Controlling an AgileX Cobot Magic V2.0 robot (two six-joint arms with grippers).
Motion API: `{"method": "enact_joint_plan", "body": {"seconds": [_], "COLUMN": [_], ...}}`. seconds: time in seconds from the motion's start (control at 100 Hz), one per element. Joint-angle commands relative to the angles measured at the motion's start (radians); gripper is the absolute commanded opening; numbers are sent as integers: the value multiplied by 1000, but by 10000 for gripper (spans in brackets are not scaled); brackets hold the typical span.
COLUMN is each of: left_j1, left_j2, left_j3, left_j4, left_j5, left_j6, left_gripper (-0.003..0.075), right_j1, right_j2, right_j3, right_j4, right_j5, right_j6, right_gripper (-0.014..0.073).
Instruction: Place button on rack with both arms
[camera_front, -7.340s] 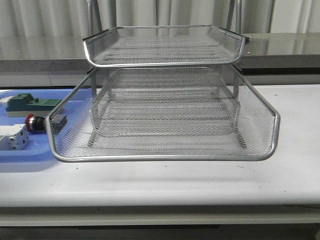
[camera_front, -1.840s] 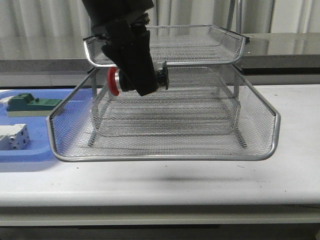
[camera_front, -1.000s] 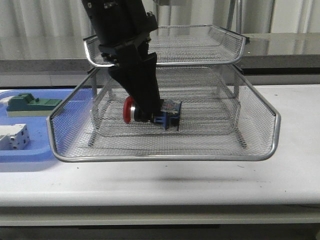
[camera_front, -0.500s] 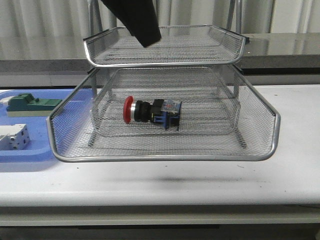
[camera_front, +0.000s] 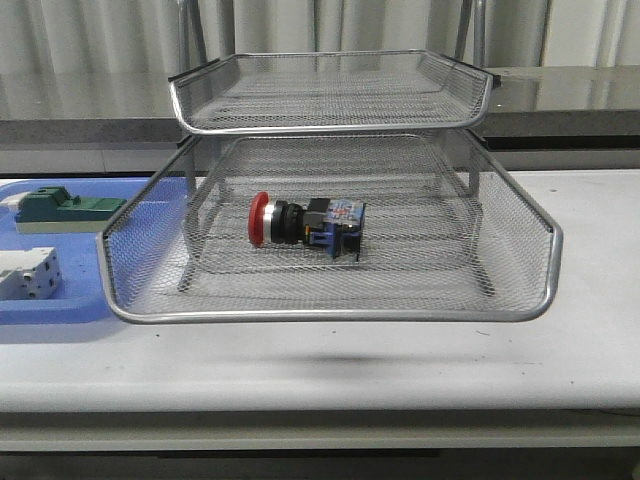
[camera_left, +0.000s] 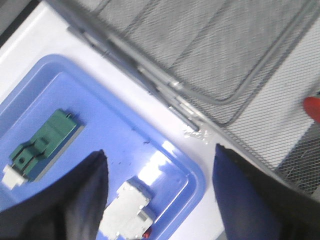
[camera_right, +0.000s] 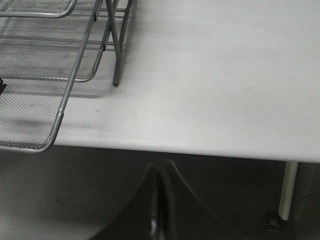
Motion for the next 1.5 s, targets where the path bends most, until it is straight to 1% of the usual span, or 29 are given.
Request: {"method": "enact_joint_plan", "body": {"seconds": [0.0,0.11,0.22,0.35,0.43,0.5,0.58,0.76,0.97,1.15,1.26,1.39,1.49], "left_j1": [60,133,171,200,200,200,200,200,200,200,200,200,200], "left_j2": [-57,-77,-116,-195,-259,-329,-415,-638,-899,-1117,-1243,-1369,-1433], "left_j3": [-33,-3,56,158,234,314,413,682,1000,1242,1369,1468,1504], "left_j4": [-49,-106,-129,-129,-129,-129,-129,-152,-177,-269,-345,-383,-397], "left_j5": [16,16,-1,-76,-130,-196,-304,-575,-833,-984,-1108,-1230,-1258], "left_j6": [-36,-36,-36,-36,-42,-42,-47,-70,-70,-71,-71,-71,-71], "left_gripper": [427,427,426,426,426,426,426,426,426,426,426,426,426], "right_j1": [0,0,0,0,0,0,0,0,0,0,0,0,0], "right_j2": [6,6,6,6,6,6,6,6,6,6,6,6,6], "right_j3": [-32,-32,-32,-32,-32,-32,-32,-32,-32,-32,-32,-32,-32], "right_j4": [-23,-23,-23,-23,-23,-23,-23,-23,-23,-23,-23,-23,-23], "right_j5": [-62,-62,-62,-62,-62,-62,-62,-62,-62,-62,-62,-62,-62], "right_j6": [-2,-2,-2,-2,-2,-2,-2,-2,-2,-2,-2,-2,-2], "right_gripper": [-109,-109,-109,-109,-109,-109,-109,-109,-109,-109,-109,-109,-109]}}
